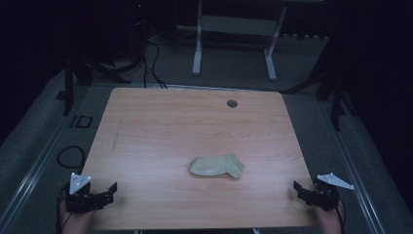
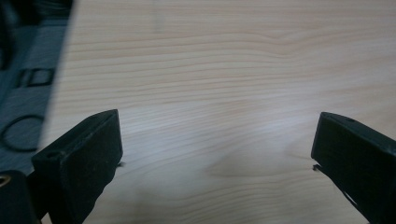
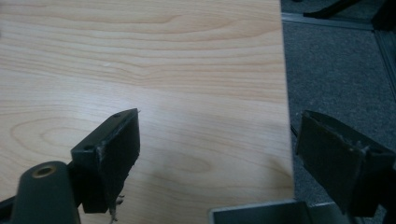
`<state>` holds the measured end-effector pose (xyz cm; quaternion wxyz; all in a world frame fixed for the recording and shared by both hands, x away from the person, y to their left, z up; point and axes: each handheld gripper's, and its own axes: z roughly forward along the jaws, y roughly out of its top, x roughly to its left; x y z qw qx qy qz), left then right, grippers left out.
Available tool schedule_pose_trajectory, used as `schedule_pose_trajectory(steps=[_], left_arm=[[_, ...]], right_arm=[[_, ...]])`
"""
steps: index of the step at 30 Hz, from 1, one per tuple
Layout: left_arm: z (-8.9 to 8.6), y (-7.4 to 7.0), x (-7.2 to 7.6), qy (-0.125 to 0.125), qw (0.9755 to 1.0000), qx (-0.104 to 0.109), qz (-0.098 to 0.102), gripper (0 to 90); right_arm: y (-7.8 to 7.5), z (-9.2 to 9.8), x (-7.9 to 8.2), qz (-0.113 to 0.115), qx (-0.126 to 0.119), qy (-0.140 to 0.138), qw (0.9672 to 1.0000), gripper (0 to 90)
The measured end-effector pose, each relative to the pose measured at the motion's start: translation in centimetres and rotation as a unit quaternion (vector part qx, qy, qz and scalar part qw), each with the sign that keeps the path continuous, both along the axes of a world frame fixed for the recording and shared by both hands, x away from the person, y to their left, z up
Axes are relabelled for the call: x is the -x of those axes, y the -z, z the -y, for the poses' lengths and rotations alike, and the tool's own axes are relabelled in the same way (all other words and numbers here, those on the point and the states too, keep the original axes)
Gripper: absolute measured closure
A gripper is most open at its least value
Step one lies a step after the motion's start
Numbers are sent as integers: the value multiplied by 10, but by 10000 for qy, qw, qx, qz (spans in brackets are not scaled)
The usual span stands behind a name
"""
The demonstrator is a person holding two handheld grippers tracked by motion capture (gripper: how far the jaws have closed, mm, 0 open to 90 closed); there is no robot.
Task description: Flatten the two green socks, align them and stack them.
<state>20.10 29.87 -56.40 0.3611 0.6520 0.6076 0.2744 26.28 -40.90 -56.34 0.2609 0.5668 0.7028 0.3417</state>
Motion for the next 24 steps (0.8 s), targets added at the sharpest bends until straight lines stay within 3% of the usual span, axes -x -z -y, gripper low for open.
schedule_pose_trajectory(steps=[3,8,12,19,24], left_arm=[[-6,3,2,-225,9997,63,-12,22],[-12,5,5,-429,9990,-120,-69,22],[-16,7,7,-618,9980,-139,-36,22],[-19,8,11,-781,9967,-226,19,22],[-21,9,12,-824,9965,-139,28,22]], right_arm=[[1,3,1,55,9,130,9999,139],[3,5,0,115,60,298,9995,140],[4,4,-2,94,234,344,9991,139],[4,2,-3,51,316,372,9988,140],[4,4,-3,34,281,393,9988,142]])
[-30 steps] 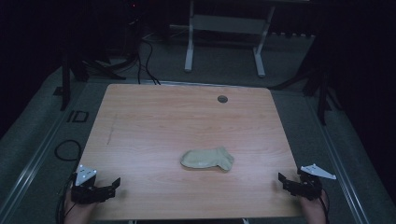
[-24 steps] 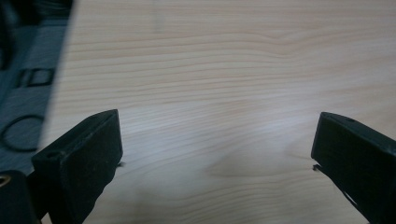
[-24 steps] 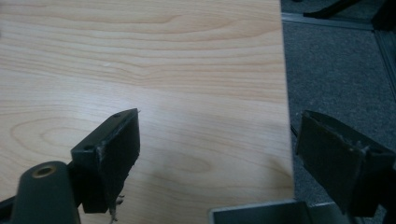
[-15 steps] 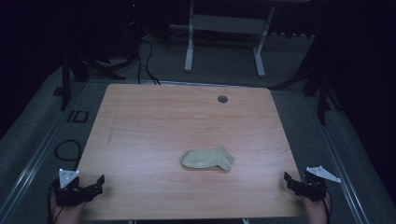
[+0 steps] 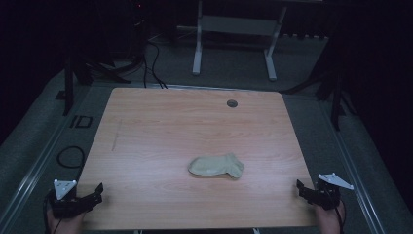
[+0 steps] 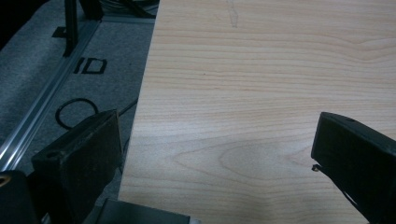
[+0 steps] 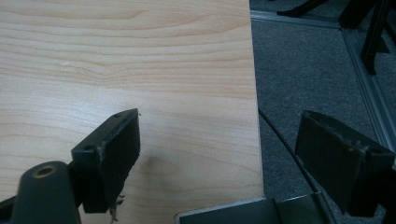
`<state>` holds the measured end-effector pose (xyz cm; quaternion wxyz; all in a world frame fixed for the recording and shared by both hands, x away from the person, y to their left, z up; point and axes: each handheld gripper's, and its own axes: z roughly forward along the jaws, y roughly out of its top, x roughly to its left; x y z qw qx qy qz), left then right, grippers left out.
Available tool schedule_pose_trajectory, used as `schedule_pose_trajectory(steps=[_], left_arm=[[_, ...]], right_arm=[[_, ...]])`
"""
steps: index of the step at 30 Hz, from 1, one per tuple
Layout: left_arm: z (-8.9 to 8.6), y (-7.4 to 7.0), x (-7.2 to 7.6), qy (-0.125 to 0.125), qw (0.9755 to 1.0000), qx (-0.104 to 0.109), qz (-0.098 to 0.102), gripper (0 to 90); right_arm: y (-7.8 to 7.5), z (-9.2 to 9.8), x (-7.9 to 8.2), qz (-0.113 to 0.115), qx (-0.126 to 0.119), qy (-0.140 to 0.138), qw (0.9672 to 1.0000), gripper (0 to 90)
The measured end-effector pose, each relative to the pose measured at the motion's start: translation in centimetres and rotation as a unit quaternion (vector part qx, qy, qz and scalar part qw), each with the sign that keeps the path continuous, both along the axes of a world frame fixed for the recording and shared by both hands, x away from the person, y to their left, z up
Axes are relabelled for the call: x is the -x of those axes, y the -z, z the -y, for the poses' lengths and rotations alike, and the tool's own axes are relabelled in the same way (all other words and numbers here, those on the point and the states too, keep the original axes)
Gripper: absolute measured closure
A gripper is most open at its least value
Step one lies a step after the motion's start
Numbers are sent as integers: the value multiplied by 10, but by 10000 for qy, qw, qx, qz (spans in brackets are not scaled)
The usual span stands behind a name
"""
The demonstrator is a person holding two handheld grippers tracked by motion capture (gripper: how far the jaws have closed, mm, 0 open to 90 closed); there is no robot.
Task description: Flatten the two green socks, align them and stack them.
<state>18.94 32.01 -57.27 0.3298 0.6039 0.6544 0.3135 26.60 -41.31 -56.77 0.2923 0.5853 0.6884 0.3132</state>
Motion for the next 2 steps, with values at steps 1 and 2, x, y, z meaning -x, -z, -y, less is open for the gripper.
schedule_pose_trajectory(steps=[1,2], left_arm=[[0,0,0,2,10000,-5,-6,22],[1,0,0,3,10000,-3,7,22]], right_arm=[[0,0,0,1,-3,-12,10000,141],[0,0,0,1,4,-9,10000,141]])
